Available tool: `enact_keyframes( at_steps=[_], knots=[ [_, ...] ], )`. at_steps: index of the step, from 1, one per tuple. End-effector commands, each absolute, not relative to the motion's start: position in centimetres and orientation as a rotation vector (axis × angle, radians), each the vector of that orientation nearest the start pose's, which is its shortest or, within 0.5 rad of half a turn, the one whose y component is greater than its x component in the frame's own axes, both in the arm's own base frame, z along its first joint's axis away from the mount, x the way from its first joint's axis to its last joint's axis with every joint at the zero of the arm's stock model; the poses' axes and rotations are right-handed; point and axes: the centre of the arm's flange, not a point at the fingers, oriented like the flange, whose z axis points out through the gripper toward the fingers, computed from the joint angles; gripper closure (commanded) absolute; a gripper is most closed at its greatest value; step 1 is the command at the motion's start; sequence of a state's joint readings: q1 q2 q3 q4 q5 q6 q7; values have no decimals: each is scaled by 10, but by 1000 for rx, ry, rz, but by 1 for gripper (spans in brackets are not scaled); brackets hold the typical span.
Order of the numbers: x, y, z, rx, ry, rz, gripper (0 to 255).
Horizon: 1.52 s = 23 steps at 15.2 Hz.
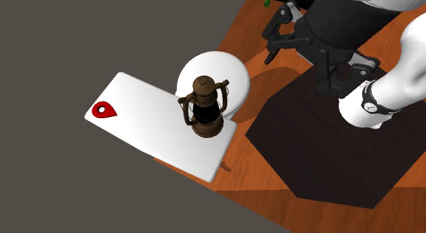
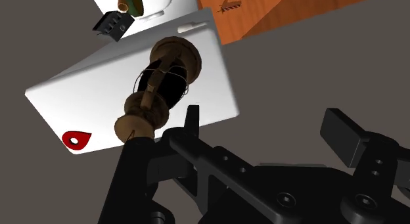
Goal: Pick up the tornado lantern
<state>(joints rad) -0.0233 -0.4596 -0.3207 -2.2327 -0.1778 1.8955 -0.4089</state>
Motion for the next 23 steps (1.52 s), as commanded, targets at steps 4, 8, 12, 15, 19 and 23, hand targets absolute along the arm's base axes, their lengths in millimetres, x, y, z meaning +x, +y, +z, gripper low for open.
enact_keyframes(
  at_steps=[4,8,12,15,19,23],
  knots=[
    [429,-226,523,-3181,-218,-178,0],
    [455,-267,503,-3167,-215,-207,0],
    [479,-304,485,-3154,-213,-233,0],
    [479,-304,469,-3154,-213,-233,0],
    [479,-304,448,-3154,-213,-233,0],
    [479,-304,445,-3154,-213,-233,255]
  ],
)
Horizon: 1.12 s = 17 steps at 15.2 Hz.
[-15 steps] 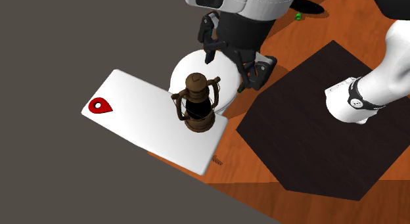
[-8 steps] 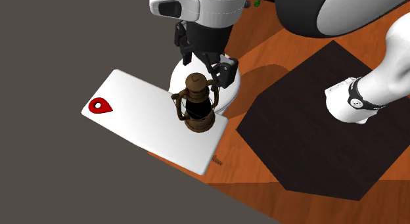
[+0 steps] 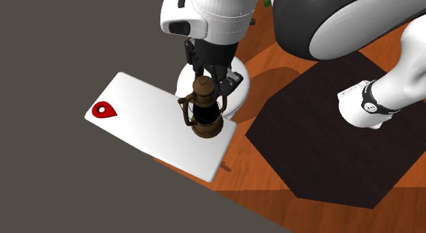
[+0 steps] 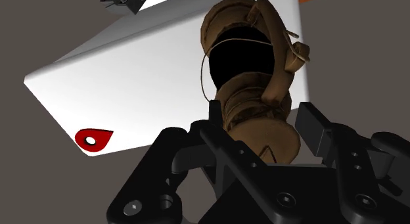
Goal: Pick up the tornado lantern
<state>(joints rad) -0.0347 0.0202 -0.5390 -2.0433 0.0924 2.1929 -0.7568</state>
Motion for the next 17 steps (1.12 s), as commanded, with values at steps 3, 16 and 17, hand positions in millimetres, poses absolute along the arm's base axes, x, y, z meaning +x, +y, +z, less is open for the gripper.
enact_keyframes(
  at_steps=[3,16,17],
  knots=[
    [479,-304,445,-3154,-213,-233,255],
    [479,-304,487,-3154,-213,-233,255],
    [479,-304,492,-3154,-213,-233,255]
  ],
)
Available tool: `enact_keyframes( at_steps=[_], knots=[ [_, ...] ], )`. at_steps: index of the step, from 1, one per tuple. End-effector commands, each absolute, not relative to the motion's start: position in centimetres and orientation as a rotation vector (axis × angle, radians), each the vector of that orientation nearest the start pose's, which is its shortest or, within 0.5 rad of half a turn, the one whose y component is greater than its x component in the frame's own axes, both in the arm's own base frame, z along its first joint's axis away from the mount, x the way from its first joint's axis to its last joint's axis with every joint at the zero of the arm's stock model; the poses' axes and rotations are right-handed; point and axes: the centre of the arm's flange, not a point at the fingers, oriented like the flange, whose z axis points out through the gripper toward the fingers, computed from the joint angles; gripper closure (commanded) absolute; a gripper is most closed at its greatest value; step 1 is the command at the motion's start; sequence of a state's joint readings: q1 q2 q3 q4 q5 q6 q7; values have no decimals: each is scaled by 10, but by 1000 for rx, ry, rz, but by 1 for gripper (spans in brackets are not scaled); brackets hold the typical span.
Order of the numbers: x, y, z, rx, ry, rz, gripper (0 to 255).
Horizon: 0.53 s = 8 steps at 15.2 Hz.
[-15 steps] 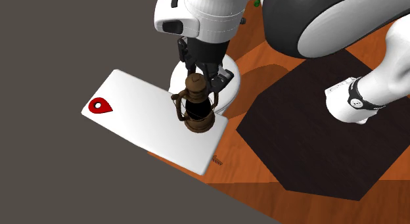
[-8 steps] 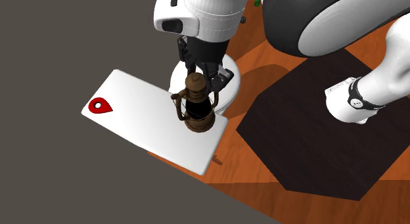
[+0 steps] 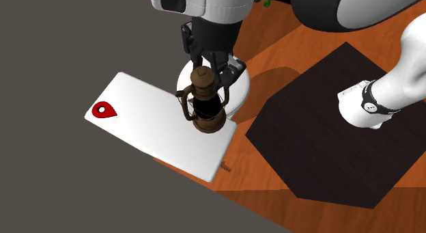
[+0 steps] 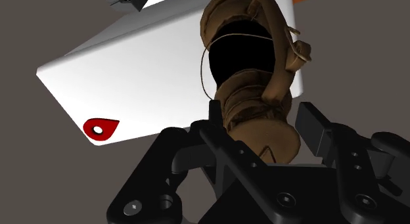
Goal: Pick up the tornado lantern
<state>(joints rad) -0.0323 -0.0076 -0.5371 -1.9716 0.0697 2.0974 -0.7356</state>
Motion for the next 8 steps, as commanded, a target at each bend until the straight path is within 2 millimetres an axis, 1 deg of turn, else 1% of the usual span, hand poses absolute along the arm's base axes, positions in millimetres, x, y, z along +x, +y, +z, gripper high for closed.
enact_keyframes(
  at_steps=[1,6,8],
  knots=[
    [479,-304,497,-3154,-213,-233,255],
    [479,-304,524,-3154,-213,-233,255],
    [479,-304,525,-3154,-213,-233,255]
  ],
)
